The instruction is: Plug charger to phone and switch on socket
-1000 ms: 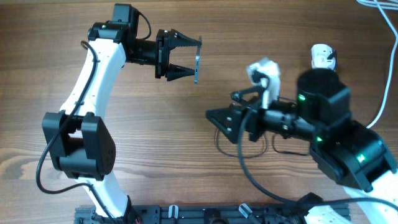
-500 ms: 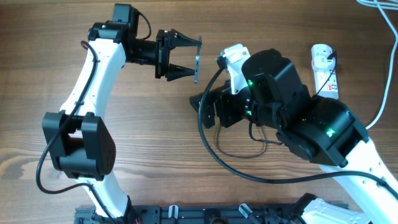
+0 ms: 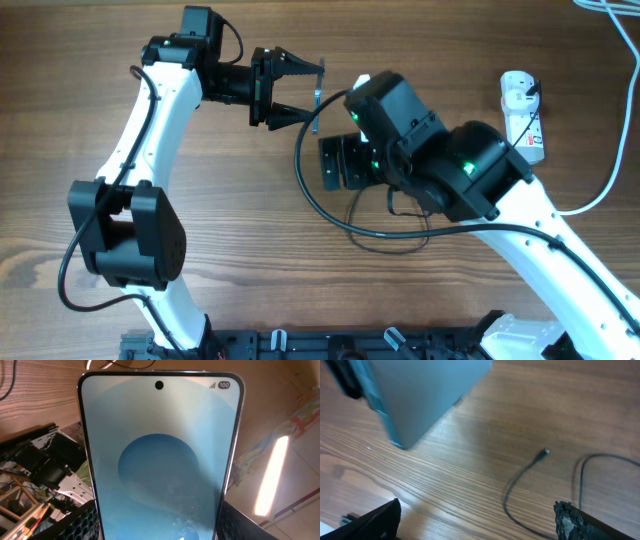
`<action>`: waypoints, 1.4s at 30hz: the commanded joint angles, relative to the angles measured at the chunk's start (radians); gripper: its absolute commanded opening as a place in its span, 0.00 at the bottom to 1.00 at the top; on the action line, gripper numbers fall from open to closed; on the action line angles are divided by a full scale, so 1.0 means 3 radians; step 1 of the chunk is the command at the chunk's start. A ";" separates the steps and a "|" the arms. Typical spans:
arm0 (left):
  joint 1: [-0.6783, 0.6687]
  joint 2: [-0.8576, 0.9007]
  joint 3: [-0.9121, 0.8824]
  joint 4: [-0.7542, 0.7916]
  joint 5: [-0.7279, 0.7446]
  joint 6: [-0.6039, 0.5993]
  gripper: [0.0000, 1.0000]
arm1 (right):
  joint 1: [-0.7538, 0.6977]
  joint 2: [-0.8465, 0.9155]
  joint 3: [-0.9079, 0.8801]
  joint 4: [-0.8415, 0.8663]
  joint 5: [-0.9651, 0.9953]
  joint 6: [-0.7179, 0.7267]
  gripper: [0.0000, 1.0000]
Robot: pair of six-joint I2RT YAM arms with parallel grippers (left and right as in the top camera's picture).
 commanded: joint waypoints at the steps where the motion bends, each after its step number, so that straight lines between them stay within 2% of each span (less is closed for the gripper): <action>1: 0.0024 -0.0123 0.0004 -0.0001 0.0047 0.0003 0.66 | 0.0103 0.0076 0.0323 0.0064 0.0090 -0.0041 0.99; 4: 0.0024 -0.0123 0.0004 -0.0001 -0.0114 -0.0009 0.66 | 0.0183 0.0078 0.0345 0.0179 0.0125 0.0031 0.99; 8: 0.0024 -0.0123 0.0004 -0.0001 -0.0254 -0.0047 0.66 | 0.0221 0.0234 0.0341 0.0128 0.0453 0.0614 0.99; 11: 0.0024 -0.0123 0.0004 -0.0001 -0.0453 -0.0139 0.66 | 0.0282 0.0398 0.0341 0.0142 0.0679 0.0834 0.99; 15: 0.0024 -0.0123 0.0004 0.0000 -0.0460 -0.0183 0.66 | 0.0328 0.0544 0.0341 0.0206 0.0950 0.1035 0.99; 16: 0.0024 -0.0123 0.0004 0.0000 -0.0470 -0.0183 0.66 | 0.0329 0.0544 0.0341 0.0231 0.0949 0.1045 0.93; 18: 0.0024 -0.0123 0.0004 0.0000 -0.0575 -0.0184 0.66 | 0.0328 0.0552 0.0341 0.0318 0.0951 0.1047 0.74; 22: 0.0024 -0.0123 0.0004 0.0001 -0.0768 -0.0198 0.65 | 0.0328 0.0568 0.0341 0.0366 0.0950 0.1048 0.62; 42: 0.0022 -0.0123 0.0004 -0.0003 -0.0792 -0.0258 0.65 | 0.0328 0.0741 0.0331 0.0582 0.1137 0.1123 0.56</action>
